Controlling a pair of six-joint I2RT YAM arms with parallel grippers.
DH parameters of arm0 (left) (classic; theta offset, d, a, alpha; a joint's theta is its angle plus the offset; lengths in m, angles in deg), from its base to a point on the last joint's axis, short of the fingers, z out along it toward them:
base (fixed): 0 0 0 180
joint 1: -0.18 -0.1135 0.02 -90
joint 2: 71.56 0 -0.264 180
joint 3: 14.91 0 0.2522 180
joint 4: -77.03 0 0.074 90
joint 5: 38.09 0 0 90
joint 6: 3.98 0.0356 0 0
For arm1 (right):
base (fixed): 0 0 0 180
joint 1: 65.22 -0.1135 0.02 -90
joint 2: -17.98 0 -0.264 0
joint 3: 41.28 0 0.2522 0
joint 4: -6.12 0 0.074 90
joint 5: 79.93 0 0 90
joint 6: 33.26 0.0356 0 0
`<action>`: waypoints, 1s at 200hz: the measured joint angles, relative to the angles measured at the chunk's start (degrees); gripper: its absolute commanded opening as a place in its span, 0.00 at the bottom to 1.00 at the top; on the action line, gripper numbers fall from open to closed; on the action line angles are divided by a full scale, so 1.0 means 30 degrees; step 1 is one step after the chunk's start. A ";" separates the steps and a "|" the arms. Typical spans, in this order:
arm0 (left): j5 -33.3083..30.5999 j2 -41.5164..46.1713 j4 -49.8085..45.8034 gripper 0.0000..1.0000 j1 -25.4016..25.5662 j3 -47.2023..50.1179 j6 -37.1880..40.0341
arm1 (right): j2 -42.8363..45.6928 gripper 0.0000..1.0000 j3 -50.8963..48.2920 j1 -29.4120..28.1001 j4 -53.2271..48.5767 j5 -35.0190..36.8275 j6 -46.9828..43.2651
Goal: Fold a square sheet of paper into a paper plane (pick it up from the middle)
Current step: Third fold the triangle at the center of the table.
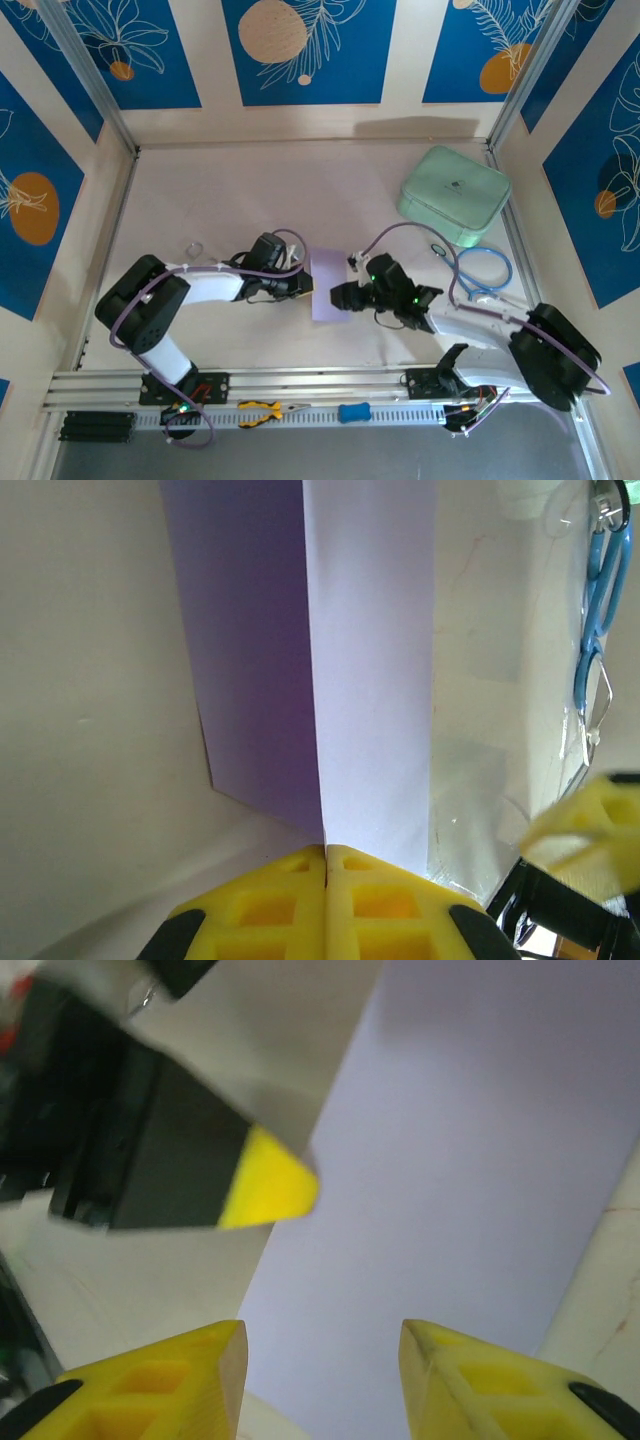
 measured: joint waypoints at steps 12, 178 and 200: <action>0.0007 0.0036 -0.0022 0.00 -0.0146 0.0117 0.0000 | 0.0634 0.48 -0.0576 -0.1727 0.0117 0.1770 -0.1683; 0.0379 0.0998 0.0000 0.01 -0.0503 0.0306 -0.1457 | -0.5909 0.50 -0.0109 -0.9304 0.6193 1.2327 -1.5059; 0.0379 0.0998 -0.0007 0.01 -0.0503 0.0321 -0.1515 | -0.6368 0.47 0.0073 -0.9457 0.6441 1.2757 -1.5154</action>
